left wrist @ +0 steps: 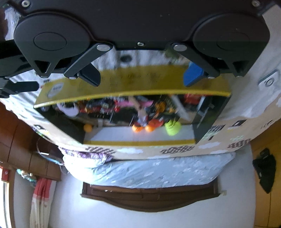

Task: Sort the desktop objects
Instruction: 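Withdraw both open tools from the yellow box back over the brick pile, then lower both open tools toward small bricks in the pile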

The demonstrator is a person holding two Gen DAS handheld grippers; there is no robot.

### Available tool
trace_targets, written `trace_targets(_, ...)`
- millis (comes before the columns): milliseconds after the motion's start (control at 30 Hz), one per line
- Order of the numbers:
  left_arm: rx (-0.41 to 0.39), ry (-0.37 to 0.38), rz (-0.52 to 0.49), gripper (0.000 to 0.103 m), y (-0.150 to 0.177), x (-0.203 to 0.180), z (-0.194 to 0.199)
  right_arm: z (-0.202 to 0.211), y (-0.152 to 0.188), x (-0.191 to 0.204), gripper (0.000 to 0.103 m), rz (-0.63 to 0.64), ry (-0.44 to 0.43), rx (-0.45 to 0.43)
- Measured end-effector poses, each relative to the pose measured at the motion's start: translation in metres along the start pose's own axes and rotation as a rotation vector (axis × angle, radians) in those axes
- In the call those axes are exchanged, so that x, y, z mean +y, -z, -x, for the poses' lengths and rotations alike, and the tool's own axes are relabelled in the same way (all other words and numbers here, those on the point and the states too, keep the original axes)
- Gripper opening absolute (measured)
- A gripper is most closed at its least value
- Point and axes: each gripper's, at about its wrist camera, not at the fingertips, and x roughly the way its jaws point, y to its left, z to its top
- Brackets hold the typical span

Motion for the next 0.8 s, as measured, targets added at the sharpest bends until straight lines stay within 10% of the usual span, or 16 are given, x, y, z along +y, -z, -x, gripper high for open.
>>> trace_targets(800, 0.002, 0.021, -0.072, 0.102, 0.064, -0.022, 0.124, 0.102, 0.093, 0.036, 0.103, -0.040, -0.005, 0.056)
